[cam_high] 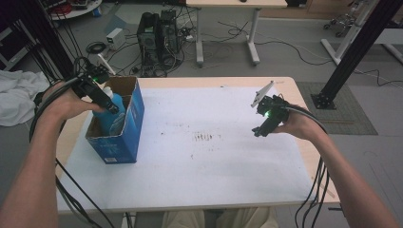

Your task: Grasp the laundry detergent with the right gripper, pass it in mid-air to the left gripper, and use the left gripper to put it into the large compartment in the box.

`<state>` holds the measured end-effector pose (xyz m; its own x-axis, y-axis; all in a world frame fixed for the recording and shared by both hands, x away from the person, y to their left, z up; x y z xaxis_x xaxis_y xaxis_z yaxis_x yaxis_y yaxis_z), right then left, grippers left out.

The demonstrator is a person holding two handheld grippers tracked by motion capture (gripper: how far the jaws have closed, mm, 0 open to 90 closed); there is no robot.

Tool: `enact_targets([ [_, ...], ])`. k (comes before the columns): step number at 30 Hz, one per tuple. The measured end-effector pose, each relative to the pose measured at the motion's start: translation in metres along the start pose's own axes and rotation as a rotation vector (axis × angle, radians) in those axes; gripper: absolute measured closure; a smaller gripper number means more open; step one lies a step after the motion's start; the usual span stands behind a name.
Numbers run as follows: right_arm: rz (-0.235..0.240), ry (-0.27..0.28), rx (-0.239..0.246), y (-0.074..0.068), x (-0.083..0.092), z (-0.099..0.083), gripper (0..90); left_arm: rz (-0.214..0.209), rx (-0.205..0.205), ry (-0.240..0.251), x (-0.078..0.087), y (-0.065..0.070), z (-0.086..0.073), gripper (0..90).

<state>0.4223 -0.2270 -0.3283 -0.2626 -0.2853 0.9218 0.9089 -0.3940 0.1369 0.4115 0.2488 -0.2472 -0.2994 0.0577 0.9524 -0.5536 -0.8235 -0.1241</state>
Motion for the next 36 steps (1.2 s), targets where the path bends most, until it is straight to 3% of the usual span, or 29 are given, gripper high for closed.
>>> enact_targets([
  [8,0.007,-0.019,-0.004,-0.003,-0.006,-0.002,12.9,-0.013,-0.031,-0.014,-0.017,0.001,-0.005,38.1],
  [9,0.007,-0.019,-0.004,-0.003,-0.006,-0.002,12.9,-0.004,-0.002,-0.002,-0.002,0.0,-0.001,38.1],
  [10,-0.002,-0.007,0.001,0.0,-0.002,0.0,12.9,-0.014,-0.037,-0.02,-0.019,0.001,-0.006,38.1],
  [11,0.007,-0.015,-0.003,-0.003,-0.006,-0.001,12.9,-0.013,-0.039,-0.023,-0.025,0.002,-0.008,38.1],
  [13,0.008,-0.012,0.002,-0.003,-0.006,-0.001,12.9,-0.006,-0.024,-0.008,-0.009,0.001,-0.003,38.1],
  [14,0.006,-0.014,0.001,-0.003,-0.006,-0.001,12.9,-0.015,-0.038,-0.02,-0.021,0.002,-0.006,38.1],
  [16,0.006,-0.013,0.003,-0.004,-0.006,-0.001,12.9,-0.015,-0.038,-0.026,-0.027,0.002,-0.008,38.1],
  [17,0.007,-0.013,0.005,-0.004,-0.006,-0.001,12.9,0.013,0.007,0.01,0.017,-0.001,0.005,38.1],
  [18,-0.003,-0.001,-0.002,0.001,0.0,-0.001,12.9,-0.015,-0.043,-0.025,-0.031,0.002,-0.01,38.1],
  [20,0.006,-0.015,0.001,-0.005,-0.006,-0.001,12.9,-0.016,-0.044,-0.027,-0.031,0.002,-0.01,38.1],
  [21,0.006,-0.015,0.001,-0.005,-0.006,-0.001,12.9,-0.026,-0.076,-0.034,-0.039,0.003,-0.014,38.1],
  [22,0.005,-0.016,0.006,-0.005,-0.007,-0.001,13.0,-0.022,-0.062,-0.031,-0.037,0.003,-0.013,38.1],
  [25,0.005,-0.017,0.0,-0.005,-0.007,-0.001,12.9,-0.025,-0.072,-0.032,-0.039,0.003,-0.014,38.1],
  [26,0.004,-0.017,0.003,-0.005,-0.007,-0.001,12.9,-0.016,-0.036,-0.022,-0.024,0.002,-0.007,38.1],
  [27,0.007,-0.013,0.004,-0.004,-0.006,-0.001,12.9,-0.029,-0.091,-0.039,-0.046,0.004,-0.016,38.1],
  [28,0.005,-0.019,0.011,-0.006,-0.009,0.0,12.9,-0.012,-0.034,-0.015,-0.017,0.001,-0.006,38.1],
  [29,0.008,-0.018,-0.003,-0.003,-0.006,-0.002,12.9,-0.03,-0.094,-0.043,-0.048,0.004,-0.016,38.1],
  [32,0.004,-0.024,0.004,-0.007,-0.009,0.0,12.9,-0.03,-0.091,-0.04,-0.046,0.004,-0.016,38.1],
  [33,0.005,-0.02,0.01,-0.006,-0.009,0.0,12.9,-0.031,-0.111,-0.029,-0.048,0.003,-0.017,38.1],
  [36,0.005,-0.024,0.006,-0.006,-0.009,0.0,13.0,-0.035,-0.119,-0.028,-0.048,0.002,-0.017,38.1],
])
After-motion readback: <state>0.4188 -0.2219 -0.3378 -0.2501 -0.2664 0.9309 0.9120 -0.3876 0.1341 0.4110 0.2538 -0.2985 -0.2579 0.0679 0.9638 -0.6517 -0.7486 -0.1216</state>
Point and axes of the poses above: each handheld gripper's, and its own axes: x roughly backward along the jaws, z roughly out of its top, y roughly to its right, the point moved 3 cm from there along -x, roughly forward along the jaws, and after that the axes turned 5 degrees about z, right-handed, at the moved point
